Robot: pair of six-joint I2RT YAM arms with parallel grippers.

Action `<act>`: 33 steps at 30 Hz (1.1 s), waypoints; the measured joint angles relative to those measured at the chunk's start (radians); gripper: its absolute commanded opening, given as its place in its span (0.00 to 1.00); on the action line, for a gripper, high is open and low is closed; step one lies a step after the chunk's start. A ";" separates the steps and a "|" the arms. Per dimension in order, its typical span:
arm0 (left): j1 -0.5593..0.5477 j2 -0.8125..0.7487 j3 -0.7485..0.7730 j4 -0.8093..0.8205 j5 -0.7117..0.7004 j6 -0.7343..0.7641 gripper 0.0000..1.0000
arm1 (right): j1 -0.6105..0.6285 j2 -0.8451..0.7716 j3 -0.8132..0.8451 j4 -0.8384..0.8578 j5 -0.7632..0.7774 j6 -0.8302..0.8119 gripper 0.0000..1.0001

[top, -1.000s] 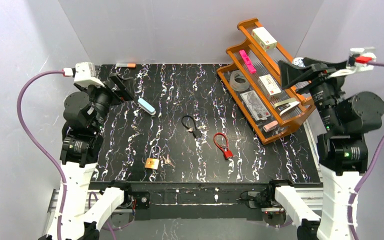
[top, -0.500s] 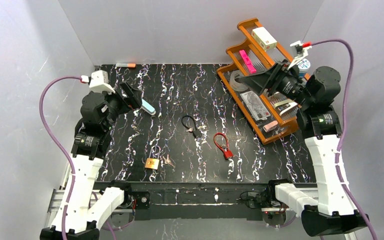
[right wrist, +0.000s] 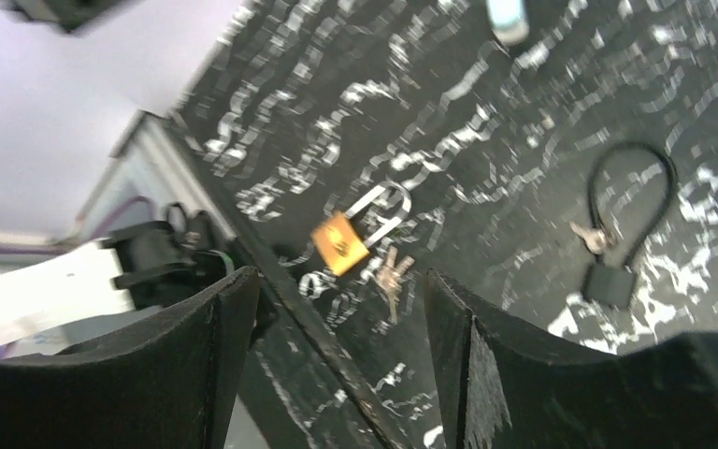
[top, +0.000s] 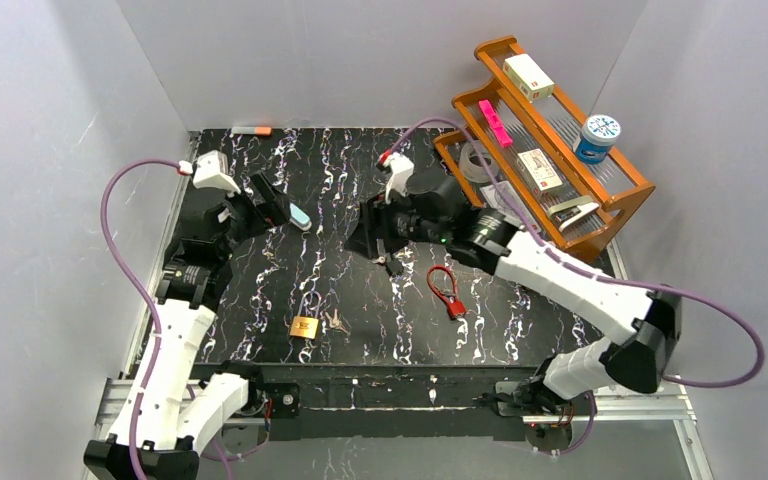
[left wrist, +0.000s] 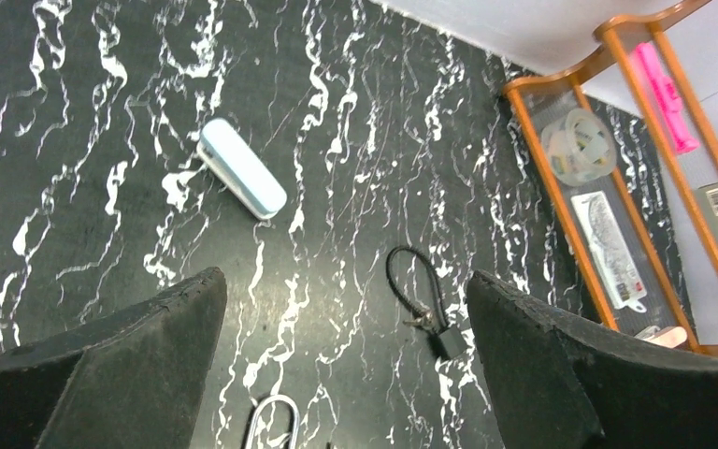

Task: Unlock with the key
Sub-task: Pick up the key from the center of the board.

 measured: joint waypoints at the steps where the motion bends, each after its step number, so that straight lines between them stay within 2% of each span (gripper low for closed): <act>1: 0.000 -0.006 -0.017 -0.003 -0.002 -0.003 0.98 | 0.008 0.022 -0.008 -0.010 0.028 0.002 0.72; 9: 0.000 -0.023 -0.113 -0.029 -0.025 -0.045 0.98 | 0.067 0.184 -0.145 -0.068 0.226 0.051 0.67; 13: 0.000 -0.036 -0.153 -0.029 -0.040 -0.064 0.98 | 0.069 0.274 -0.174 -0.095 0.322 0.064 0.54; 16: 0.000 -0.040 -0.174 -0.035 -0.043 -0.070 0.98 | 0.058 0.335 -0.167 -0.095 0.347 0.038 0.38; 17: 0.000 -0.039 -0.177 -0.037 -0.042 -0.071 0.98 | 0.051 0.367 -0.149 -0.099 0.346 0.023 0.37; 21: 0.000 -0.035 -0.181 -0.035 -0.035 -0.073 0.98 | 0.010 0.520 -0.023 -0.122 0.347 -0.027 0.41; 27: 0.000 -0.033 -0.194 -0.036 -0.032 -0.074 0.97 | -0.021 0.610 0.098 -0.160 0.311 -0.108 0.48; 33: 0.000 -0.037 -0.217 -0.036 -0.066 -0.082 0.97 | 0.072 0.629 0.128 -0.160 0.196 -0.105 0.50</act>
